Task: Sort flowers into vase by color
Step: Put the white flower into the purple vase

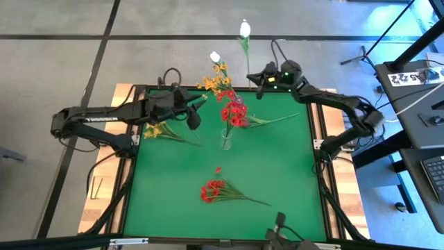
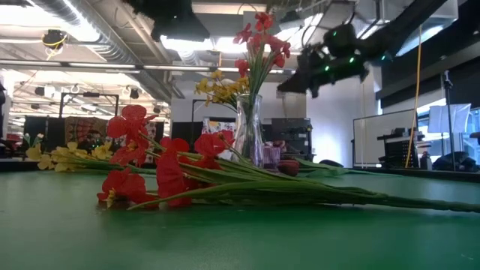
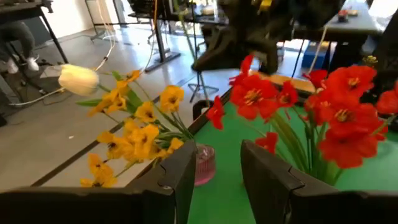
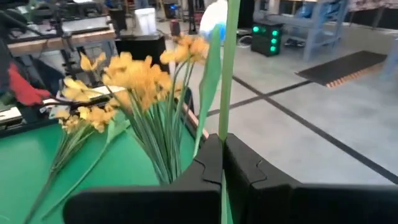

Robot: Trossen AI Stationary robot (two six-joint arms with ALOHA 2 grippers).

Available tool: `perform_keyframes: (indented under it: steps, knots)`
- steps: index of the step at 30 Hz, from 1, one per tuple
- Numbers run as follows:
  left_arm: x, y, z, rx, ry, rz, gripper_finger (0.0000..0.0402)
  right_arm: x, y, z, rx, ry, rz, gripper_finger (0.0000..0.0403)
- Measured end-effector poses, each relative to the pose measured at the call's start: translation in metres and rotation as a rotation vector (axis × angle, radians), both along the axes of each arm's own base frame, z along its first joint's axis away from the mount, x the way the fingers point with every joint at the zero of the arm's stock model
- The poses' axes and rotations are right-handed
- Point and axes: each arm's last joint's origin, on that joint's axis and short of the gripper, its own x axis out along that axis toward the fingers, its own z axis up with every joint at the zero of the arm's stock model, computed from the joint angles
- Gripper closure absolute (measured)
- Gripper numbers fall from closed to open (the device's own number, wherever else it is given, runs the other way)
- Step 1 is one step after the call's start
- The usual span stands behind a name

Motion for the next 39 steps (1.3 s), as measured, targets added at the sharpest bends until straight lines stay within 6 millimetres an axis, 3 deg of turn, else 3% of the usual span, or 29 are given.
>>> perform_keyframes:
  steps: [8,15,22,29,39]
  knots:
    - [-0.024,-0.003,-0.02,-0.004,-0.177,-0.121,0.0289,0.018,-0.014,-0.03,0.016,-0.05,0.093,0.0403]
    - [-0.029,-0.005,-0.042,-0.024,-0.204,-0.138,0.0289,0.034,-0.007,-0.039,-0.008,-0.091,0.15,0.0403]
    - [-0.029,-0.005,-0.047,-0.046,-0.21,-0.135,0.0289,0.045,-0.005,-0.056,-0.006,-0.052,0.138,0.0403]
    - [-0.029,-0.005,-0.048,-0.053,-0.211,-0.137,0.0289,0.045,-0.006,-0.062,-0.021,-0.04,0.113,0.0403]
    - [-0.029,-0.005,-0.049,-0.071,-0.204,-0.141,0.0289,0.016,0.015,-0.084,-0.052,-0.181,0.081,0.0403]
